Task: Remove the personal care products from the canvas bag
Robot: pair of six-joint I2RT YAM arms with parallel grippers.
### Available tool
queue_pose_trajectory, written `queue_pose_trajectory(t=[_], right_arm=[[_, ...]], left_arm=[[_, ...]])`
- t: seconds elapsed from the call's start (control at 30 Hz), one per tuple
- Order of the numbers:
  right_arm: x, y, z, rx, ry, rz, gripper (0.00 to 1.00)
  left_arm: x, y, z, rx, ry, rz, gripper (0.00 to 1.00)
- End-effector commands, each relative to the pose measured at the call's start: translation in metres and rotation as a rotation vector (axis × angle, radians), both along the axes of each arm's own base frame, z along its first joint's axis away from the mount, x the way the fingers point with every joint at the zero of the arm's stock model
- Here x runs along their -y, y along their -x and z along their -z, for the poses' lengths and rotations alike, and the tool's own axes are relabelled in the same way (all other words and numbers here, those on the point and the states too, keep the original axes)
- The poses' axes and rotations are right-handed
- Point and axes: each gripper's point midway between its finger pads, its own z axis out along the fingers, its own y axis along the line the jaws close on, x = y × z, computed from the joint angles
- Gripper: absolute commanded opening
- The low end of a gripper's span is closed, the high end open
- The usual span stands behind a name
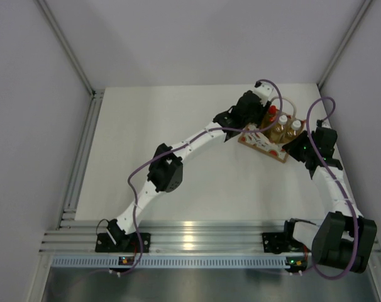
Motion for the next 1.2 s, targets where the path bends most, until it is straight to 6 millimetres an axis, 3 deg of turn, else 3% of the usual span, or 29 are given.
queue_pose_trajectory(t=[0.0,0.33,0.53,0.83,1.0,1.17], right_arm=[[0.004,-0.018,-0.03,0.091,0.06,-0.013,0.0],[0.005,-0.018,-0.029,0.085,0.064,-0.013,0.0],[0.006,-0.019,-0.026,0.079,0.064,-0.011,0.0],[0.005,-0.02,-0.028,0.08,0.054,-0.007,0.0],[0.003,-0.022,-0.033,0.091,0.038,-0.004,0.0],[0.003,-0.023,-0.039,0.101,0.019,0.015,0.0]], left_arm=[[-0.033,0.013,-0.211,0.29,0.336,-0.063,0.0],[-0.039,0.015,-0.219,0.295,0.346,-0.075,0.0],[-0.054,0.021,-0.245,0.324,0.369,-0.101,0.0],[-0.107,0.032,-0.304,0.387,0.436,-0.259,0.0],[-0.142,0.029,-0.321,0.402,0.453,-0.355,0.0],[-0.169,0.03,-0.323,0.384,0.463,-0.392,0.0]])
